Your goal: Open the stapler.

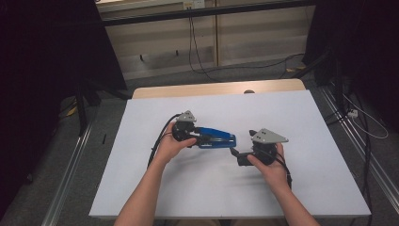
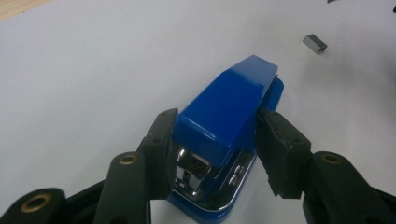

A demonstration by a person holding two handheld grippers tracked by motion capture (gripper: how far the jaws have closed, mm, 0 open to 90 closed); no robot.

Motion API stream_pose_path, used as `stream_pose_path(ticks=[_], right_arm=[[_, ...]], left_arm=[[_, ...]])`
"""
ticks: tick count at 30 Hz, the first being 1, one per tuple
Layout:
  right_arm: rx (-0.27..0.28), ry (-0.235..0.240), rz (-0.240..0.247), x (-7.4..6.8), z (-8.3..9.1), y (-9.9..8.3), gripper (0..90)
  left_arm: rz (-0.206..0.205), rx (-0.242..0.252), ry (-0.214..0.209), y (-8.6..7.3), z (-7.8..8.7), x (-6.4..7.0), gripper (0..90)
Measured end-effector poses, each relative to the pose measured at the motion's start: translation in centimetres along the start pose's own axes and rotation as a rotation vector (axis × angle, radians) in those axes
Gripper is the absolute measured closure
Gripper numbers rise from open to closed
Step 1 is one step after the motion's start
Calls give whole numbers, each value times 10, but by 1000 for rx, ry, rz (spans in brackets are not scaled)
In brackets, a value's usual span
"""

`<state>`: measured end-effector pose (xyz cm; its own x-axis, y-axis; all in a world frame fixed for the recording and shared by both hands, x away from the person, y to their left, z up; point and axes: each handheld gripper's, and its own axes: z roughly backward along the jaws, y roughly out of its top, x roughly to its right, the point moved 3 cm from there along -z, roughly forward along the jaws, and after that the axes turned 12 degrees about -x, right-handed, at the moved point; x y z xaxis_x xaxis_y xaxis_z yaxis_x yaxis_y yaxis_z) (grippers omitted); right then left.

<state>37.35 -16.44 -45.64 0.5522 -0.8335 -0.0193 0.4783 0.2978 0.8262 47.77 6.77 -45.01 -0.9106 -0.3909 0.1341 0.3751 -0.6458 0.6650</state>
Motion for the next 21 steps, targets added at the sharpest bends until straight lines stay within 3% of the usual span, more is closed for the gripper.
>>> stream_pose_path(ticks=[4, 8, 13, 15, 21], right_arm=[[-9, 10, -3, -3, -4, 1, 37], [-14, 14, -7, -6, -7, 2, 40], [-27, 16, -18, -11, -12, 4, 73], [-31, 22, -43, -12, -15, 4, 82], [-42, 41, -60, -14, -18, 4, 270]], left_arm=[[-13, 3, 7, 8, 4, 3, 515], [-3, 41, -5, 17, 7, 7, 533], [-1, 28, -2, 21, 8, 9, 535], [-5, 18, 2, 22, 8, 9, 535], [1, 8, 0, 24, 9, 10, 539]])
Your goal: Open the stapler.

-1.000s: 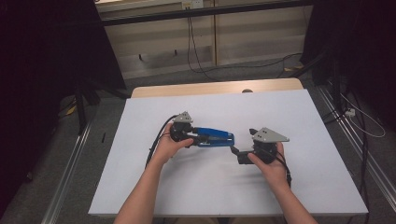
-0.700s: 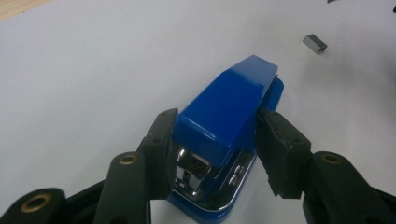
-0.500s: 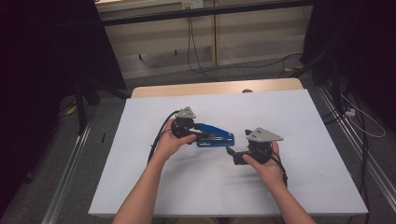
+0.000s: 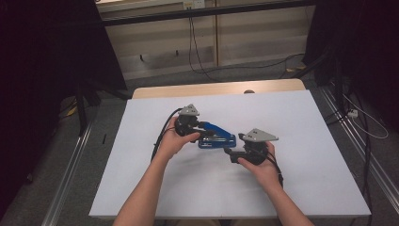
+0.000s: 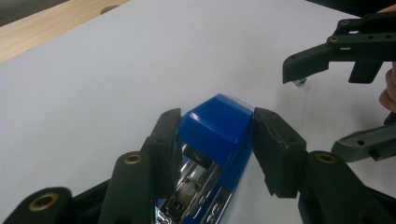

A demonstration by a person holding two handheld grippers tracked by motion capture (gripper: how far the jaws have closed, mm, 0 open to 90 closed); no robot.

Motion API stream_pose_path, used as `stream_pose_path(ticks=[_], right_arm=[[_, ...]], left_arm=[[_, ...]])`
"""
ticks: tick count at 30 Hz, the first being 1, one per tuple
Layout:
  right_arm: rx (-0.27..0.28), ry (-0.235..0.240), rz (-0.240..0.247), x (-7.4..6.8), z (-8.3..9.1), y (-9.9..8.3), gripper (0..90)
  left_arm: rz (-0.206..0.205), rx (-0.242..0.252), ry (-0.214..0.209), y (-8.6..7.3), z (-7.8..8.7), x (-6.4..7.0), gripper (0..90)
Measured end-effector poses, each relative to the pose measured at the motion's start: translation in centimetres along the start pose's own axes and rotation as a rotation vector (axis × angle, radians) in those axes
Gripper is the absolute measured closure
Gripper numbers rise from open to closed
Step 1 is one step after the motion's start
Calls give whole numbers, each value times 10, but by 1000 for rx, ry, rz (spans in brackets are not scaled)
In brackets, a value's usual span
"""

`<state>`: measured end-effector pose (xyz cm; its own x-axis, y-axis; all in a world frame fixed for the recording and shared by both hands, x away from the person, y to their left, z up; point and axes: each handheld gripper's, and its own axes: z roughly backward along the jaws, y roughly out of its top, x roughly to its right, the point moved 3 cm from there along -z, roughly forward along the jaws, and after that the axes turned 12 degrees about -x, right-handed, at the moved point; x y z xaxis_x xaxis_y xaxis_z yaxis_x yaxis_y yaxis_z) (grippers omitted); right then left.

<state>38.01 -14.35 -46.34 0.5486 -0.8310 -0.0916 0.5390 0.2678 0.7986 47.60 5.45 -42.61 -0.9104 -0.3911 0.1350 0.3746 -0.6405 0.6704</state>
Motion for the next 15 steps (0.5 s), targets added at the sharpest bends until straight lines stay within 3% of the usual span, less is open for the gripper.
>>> stream_pose_path(ticks=[8, 13, 15], right_arm=[[0, 28, -8, -1, -3, 3, 598], [-12, 43, -21, -3, -8, 6, 844], [-19, 41, -16, -4, -12, 7, 899]], left_arm=[[36, -4, 1, 3, 0, 0, 537], [34, -10, 3, 4, 0, 1, 536], [36, -11, 4, 4, 0, 1, 536]])
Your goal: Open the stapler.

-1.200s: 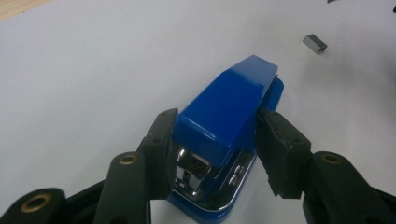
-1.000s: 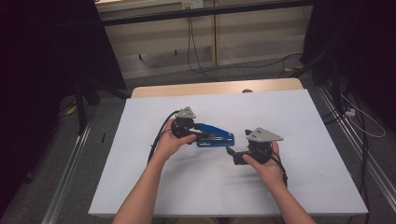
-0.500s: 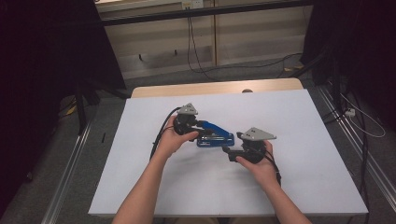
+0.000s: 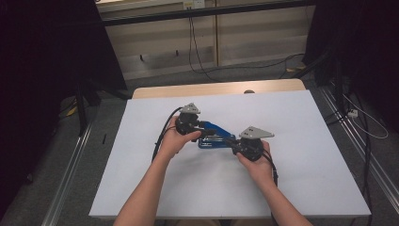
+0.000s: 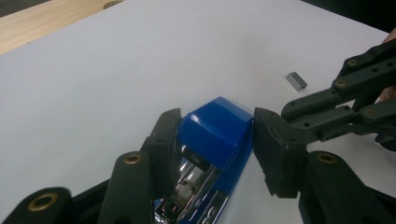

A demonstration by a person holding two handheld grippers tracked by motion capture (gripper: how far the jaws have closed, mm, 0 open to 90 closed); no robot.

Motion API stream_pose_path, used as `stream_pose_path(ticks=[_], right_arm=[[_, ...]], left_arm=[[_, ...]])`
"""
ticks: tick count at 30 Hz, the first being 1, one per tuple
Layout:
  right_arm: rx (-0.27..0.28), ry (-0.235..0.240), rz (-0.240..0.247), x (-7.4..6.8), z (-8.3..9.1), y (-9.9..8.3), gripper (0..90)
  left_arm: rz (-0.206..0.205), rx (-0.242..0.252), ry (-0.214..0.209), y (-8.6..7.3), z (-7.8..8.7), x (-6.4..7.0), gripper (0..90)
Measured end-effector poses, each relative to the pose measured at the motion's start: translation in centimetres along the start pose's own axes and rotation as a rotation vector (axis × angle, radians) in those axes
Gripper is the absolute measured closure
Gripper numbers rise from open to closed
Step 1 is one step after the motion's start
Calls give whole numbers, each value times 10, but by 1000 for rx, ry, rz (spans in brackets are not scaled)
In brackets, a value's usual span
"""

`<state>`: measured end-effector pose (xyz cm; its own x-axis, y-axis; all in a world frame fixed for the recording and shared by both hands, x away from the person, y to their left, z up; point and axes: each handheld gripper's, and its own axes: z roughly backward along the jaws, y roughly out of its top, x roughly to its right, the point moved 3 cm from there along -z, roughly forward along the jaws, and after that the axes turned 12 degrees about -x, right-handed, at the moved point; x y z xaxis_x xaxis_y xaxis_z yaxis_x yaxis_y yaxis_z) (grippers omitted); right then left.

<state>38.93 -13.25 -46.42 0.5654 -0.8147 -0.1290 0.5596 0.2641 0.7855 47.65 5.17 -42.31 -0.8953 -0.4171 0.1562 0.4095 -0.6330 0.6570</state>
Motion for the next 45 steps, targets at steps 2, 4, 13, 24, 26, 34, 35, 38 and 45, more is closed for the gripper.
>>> stream_pose_path(ticks=[2, 4, 13, 24, 26, 34, 35, 38, 45], right_arm=[[-6, 7, -8, -1, -4, 1, 900], [-17, 11, -6, -2, -8, 3, 900], [-41, 23, 7, -13, -25, 8, 900], [-18, 20, 9, -21, -39, 23, 900], [-18, 22, 5, -23, -41, 23, 900], [-12, 17, -17, -22, -44, 24, 900], [-11, 16, -16, -22, -45, 24, 900], [-13, 15, -21, -22, -46, 24, 900], [-3, 20, -32, -23, -53, 27, 900]], left_arm=[[4, -2, 0, 0, 0, 0, 536], [8, 0, 4, 1, 0, 0, 536], [-2, -15, 9, 1, 1, 2, 537], [15, -21, 1, 2, 2, 2, 541], [20, -18, -2, 1, 2, 2, 542], [26, -20, -7, 2, 2, 1, 544], [29, -19, -8, 2, 2, 1, 544], [36, -22, -6, 3, 2, 1, 544], [38, -23, -14, 3, 3, -1, 540]])
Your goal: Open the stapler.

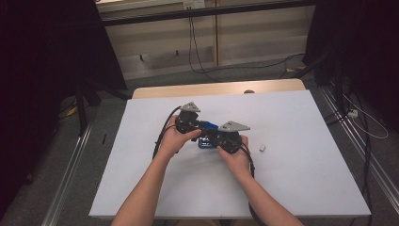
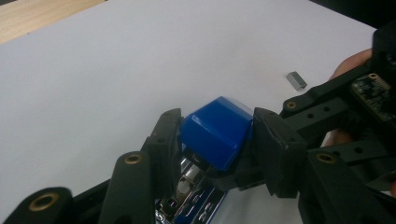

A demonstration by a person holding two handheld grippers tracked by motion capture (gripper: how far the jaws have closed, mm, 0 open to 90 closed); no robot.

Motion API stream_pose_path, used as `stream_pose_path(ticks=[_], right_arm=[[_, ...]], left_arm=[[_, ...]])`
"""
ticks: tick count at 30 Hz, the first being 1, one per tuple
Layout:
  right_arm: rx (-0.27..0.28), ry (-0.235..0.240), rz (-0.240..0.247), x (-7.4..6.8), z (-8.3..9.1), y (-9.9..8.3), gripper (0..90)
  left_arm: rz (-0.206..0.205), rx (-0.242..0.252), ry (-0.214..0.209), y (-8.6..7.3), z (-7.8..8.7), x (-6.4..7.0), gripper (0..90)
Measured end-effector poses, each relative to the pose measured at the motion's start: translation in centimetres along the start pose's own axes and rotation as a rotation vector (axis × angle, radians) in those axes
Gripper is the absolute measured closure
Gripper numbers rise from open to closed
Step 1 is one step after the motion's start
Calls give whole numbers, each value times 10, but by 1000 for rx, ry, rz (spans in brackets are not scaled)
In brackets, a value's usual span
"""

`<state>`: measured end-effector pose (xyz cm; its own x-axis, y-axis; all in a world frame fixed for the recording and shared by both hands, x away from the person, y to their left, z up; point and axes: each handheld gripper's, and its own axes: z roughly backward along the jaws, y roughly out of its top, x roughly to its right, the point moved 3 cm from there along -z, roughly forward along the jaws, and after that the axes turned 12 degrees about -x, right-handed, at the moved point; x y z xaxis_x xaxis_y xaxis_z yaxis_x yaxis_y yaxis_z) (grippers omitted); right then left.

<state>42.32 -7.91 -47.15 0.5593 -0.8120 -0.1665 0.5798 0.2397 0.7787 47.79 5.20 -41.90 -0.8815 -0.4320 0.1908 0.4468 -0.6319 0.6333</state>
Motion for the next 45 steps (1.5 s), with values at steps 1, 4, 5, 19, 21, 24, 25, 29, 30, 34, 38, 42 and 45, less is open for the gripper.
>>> stream_pose_path(ticks=[1, 4, 5, 19, 21, 24, 25, 29, 30, 34, 38, 42, 45], right_arm=[[2, 1, -4, 0, -1, 0, 900], [11, 5, -9, 1, -3, 0, 900], [11, 2, -5, 1, -4, 0, 900], [46, -7, -16, -2, -7, 3, 900], [46, -4, -13, -1, -8, 4, 900], [46, -3, -18, 3, -7, 4, 900], [47, 0, -24, 3, -7, 4, 900], [48, -1, -11, 2, -7, 4, 900], [47, 3, -12, 1, -7, 4, 900], [46, 4, -8, 0, -7, 4, 900], [43, -4, -4, 0, -6, 4, 900], [43, -6, -3, -1, -6, 5, 900], [45, -9, -2, -2, -6, 6, 900]], left_arm=[[6, 0, -1, 0, 1, 0, 540], [15, 8, -4, 0, 2, -1, 537], [15, 8, -8, 1, 2, -1, 538], [27, 29, -19, 1, 7, -3, 513], [40, 54, -15, 2, 10, -4, 464], [46, 78, -14, 2, 16, -7, 416], [50, 82, -11, 2, 18, -8, 405], [41, 75, 3, -3, 26, -12, 397], [40, 70, 11, -4, 28, -14, 401], [52, 81, 45, -13, 34, -21, 479], [49, 103, 78, -22, 35, -24, 626], [30, 65, 86, -27, 28, -22, 768], [26, 56, 84, -29, 21, -20, 828]])
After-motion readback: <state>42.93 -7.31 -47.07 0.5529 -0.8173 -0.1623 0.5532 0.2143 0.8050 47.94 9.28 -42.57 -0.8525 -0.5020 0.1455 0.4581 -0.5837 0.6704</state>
